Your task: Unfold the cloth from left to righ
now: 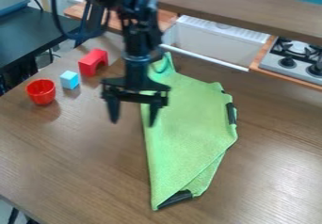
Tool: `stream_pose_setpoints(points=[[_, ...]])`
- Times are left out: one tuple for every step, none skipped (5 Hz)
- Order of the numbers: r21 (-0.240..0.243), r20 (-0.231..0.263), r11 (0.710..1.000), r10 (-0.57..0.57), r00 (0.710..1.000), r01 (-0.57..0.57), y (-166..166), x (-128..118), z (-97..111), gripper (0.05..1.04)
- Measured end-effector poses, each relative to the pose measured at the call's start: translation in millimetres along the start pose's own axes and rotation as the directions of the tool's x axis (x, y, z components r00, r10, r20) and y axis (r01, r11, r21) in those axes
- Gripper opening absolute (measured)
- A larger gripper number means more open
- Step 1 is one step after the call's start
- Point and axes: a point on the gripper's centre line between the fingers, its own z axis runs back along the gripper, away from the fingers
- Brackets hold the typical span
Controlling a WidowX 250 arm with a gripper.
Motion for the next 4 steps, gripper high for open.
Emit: stream_pose_setpoints(points=[[0.016,0.04,0.999,0.03,0.999,-0.03,-30,-8,2,0.999],[0.017,0.084,0.997,0.072,0.994,-0.074,-48,-7,8,0.999],[-0.011,0.128,0.997,0.079,0.989,-0.078,-64,-7,9,0.999],[-0.061,0.207,0.993,0.112,0.972,-0.102,-74,4,11,0.999]])
